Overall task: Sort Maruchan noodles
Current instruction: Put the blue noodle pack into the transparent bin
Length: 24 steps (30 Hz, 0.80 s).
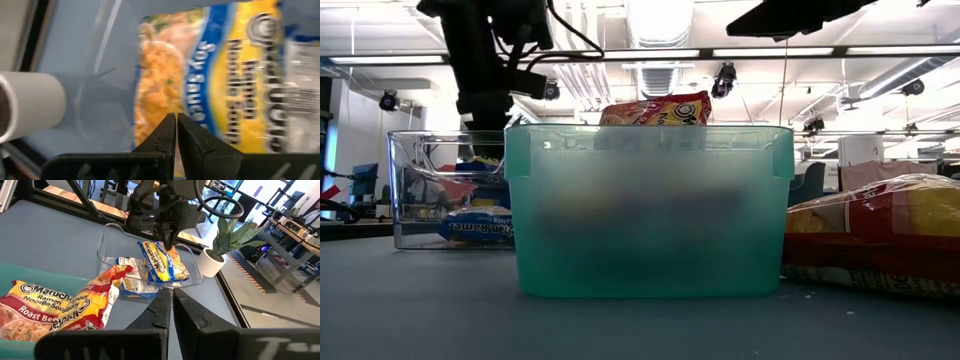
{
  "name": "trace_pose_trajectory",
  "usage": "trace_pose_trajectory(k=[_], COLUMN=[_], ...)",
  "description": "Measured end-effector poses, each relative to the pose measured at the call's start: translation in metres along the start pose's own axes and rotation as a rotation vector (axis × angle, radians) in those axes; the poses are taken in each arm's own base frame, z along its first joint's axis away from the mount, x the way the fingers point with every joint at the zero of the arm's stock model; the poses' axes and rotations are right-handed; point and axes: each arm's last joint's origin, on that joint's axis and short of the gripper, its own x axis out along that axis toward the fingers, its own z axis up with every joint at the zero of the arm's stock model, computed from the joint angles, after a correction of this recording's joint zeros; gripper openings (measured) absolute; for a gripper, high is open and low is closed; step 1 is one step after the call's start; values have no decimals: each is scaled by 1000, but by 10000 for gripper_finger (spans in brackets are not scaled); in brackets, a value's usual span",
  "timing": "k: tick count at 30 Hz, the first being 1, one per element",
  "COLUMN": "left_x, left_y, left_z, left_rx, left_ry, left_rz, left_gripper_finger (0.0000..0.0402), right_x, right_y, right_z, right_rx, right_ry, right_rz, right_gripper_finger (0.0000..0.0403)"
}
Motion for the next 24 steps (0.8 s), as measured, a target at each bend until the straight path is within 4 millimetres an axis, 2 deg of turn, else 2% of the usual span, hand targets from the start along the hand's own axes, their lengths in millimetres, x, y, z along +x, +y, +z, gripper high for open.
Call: trace_pose_trajectory(k=[9,20,24], left_x=[13,42,45], left_y=[3,-9,-11], left_z=[-1,15,22], left_rx=[-37,14,22], left_ry=[-33,-22,-8], left_rz=[44,140,150], left_gripper_finger=[0,0,0], right_x=[0,0,0], right_y=[0,0,0], right_z=[0,0,0], right_rx=[-6,-6,-6], right_ry=[0,-1,0], right_rz=[0,0,0], right_gripper_finger=[9,9,9])
